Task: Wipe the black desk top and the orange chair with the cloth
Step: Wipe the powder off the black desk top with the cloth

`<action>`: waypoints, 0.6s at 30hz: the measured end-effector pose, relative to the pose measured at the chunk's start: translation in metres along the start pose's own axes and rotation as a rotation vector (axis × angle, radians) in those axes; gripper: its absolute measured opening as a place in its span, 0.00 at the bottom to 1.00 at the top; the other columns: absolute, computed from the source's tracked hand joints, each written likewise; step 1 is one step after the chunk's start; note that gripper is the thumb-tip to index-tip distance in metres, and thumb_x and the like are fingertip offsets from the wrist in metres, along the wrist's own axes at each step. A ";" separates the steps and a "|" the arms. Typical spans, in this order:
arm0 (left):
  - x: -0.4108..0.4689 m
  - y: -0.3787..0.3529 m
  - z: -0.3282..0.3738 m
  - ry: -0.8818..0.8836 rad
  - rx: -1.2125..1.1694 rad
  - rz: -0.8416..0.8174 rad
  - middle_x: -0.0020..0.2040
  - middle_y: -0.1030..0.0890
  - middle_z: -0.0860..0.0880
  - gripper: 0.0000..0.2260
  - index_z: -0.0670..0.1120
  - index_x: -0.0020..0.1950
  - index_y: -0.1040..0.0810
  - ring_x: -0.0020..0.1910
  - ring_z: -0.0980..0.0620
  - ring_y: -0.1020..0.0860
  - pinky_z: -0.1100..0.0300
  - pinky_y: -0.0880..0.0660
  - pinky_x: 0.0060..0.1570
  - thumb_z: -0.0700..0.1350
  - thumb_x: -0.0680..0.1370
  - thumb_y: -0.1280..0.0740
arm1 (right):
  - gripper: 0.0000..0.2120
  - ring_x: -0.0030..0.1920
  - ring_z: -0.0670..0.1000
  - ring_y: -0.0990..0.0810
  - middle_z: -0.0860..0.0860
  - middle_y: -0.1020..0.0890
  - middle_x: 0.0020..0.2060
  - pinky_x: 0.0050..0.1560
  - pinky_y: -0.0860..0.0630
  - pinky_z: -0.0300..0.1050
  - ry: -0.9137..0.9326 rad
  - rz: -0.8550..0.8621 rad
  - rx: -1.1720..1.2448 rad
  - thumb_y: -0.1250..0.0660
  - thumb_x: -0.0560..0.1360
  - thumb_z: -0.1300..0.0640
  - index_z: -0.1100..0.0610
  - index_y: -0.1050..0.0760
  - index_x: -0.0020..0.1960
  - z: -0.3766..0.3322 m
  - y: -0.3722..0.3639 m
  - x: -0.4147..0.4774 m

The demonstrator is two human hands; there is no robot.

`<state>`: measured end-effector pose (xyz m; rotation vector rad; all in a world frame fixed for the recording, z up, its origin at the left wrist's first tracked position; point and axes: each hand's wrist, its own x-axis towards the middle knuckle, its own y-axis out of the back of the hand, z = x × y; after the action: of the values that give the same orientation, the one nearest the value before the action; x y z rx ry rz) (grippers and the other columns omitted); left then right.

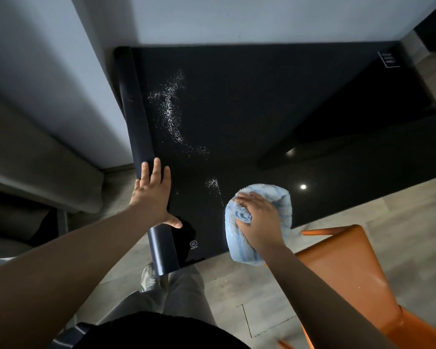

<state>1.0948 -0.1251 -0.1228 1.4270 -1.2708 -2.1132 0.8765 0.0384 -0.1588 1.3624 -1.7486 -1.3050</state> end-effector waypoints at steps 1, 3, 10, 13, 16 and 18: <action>0.000 0.000 0.000 -0.001 -0.001 0.000 0.76 0.68 0.41 0.66 0.42 0.78 0.63 0.75 0.36 0.65 0.44 0.51 0.75 0.68 0.59 0.25 | 0.21 0.66 0.49 0.26 0.47 0.21 0.63 0.70 0.33 0.52 -0.002 -0.001 -0.010 0.29 0.72 0.53 0.52 0.24 0.65 0.000 0.000 -0.003; 0.000 -0.001 -0.001 -0.005 0.003 0.004 0.76 0.68 0.41 0.66 0.42 0.78 0.64 0.75 0.36 0.65 0.44 0.51 0.75 0.68 0.58 0.25 | 0.22 0.67 0.49 0.27 0.47 0.21 0.63 0.71 0.34 0.50 -0.007 -0.002 -0.021 0.29 0.72 0.54 0.52 0.24 0.65 -0.001 0.000 -0.008; 0.000 -0.001 -0.003 -0.016 0.011 0.003 0.76 0.68 0.41 0.66 0.42 0.78 0.64 0.75 0.36 0.65 0.43 0.49 0.75 0.69 0.58 0.25 | 0.23 0.69 0.48 0.29 0.46 0.23 0.64 0.72 0.35 0.50 -0.056 -0.010 -0.009 0.29 0.72 0.56 0.50 0.25 0.66 -0.002 -0.001 -0.030; 0.000 -0.002 -0.004 -0.021 0.010 0.002 0.76 0.68 0.41 0.66 0.43 0.78 0.64 0.75 0.36 0.65 0.43 0.49 0.75 0.68 0.58 0.25 | 0.22 0.68 0.50 0.28 0.48 0.22 0.64 0.70 0.33 0.53 -0.055 -0.011 -0.008 0.29 0.71 0.55 0.51 0.24 0.65 0.001 -0.003 -0.040; 0.000 -0.002 -0.004 -0.024 0.012 0.004 0.76 0.68 0.41 0.66 0.43 0.78 0.64 0.75 0.36 0.65 0.43 0.49 0.75 0.68 0.58 0.25 | 0.23 0.67 0.52 0.26 0.49 0.21 0.63 0.69 0.32 0.55 -0.055 0.001 -0.027 0.28 0.70 0.56 0.52 0.24 0.65 0.002 -0.005 -0.049; 0.000 -0.002 -0.005 -0.024 0.016 0.004 0.76 0.68 0.41 0.66 0.43 0.78 0.64 0.75 0.36 0.65 0.43 0.48 0.75 0.68 0.58 0.25 | 0.24 0.66 0.52 0.25 0.50 0.21 0.62 0.67 0.30 0.56 -0.064 0.006 -0.024 0.27 0.69 0.56 0.53 0.23 0.64 0.004 -0.008 -0.056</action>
<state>1.0990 -0.1266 -0.1250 1.4079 -1.3007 -2.1284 0.8940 0.0920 -0.1606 1.3147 -1.7721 -1.3762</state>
